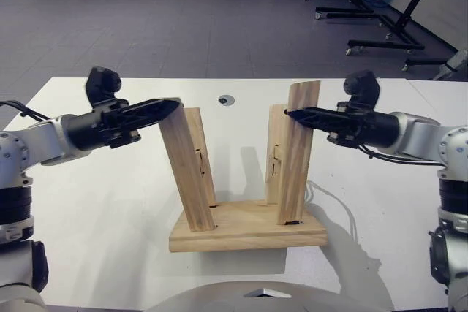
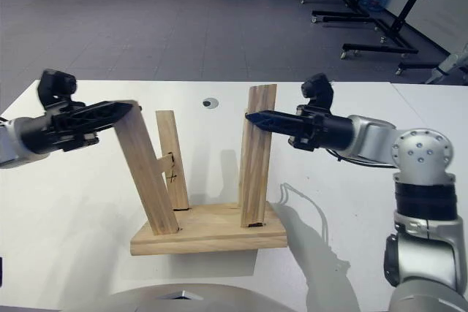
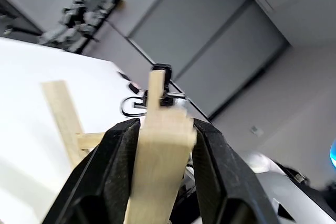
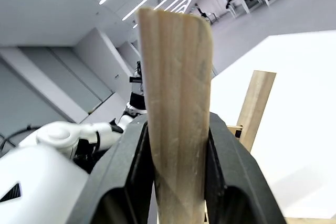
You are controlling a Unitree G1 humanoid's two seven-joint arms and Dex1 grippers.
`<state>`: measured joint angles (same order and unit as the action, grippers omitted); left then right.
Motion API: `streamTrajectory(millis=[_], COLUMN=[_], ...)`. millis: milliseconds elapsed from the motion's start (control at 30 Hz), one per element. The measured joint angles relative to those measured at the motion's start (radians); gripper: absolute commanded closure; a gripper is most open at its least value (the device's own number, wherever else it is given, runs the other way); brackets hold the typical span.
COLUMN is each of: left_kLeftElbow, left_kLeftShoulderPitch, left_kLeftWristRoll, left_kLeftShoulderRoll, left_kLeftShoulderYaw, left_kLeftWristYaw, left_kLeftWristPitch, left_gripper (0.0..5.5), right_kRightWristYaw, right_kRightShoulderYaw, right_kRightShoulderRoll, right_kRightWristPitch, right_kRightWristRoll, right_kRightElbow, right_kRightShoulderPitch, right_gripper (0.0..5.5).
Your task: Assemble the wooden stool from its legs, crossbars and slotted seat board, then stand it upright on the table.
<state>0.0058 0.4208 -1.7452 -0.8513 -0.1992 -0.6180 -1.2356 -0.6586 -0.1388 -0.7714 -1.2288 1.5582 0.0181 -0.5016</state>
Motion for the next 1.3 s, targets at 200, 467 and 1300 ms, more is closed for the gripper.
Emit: streamTrajectory(millis=[200,467,1300], left_kLeftElbow=[0.016,0.132,0.239], left_kLeftShoulderPitch=[0.004,0.059,0.050], left_kLeftWristRoll=[-0.001,0.048,0.282], left_kLeftShoulderRoll=[0.063,0.169,0.294], left_kLeftShoulderYaw=[0.060,0.054,-0.022], left_kLeftWristYaw=[0.171,0.378,0.480], left_kLeftWristPitch=[-0.004,0.042,0.085], left_gripper=[3.84,3.84,2.34], right_kRightWristYaw=[0.106,0.128,-0.054], right_kRightShoulderYaw=[0.046,0.013,0.198], right_kRightShoulderRoll=[0.109,0.176,0.226], right_kRightWristPitch=[-0.026,0.030,0.231], right_kRightWristRoll=[-0.018,-0.096,-0.431], right_kRightElbow=[-0.049,-0.146,-0.451], right_kRightShoulderPitch=[-0.034,-0.033,-0.109], right_gripper=[4.42,4.42,1.76])
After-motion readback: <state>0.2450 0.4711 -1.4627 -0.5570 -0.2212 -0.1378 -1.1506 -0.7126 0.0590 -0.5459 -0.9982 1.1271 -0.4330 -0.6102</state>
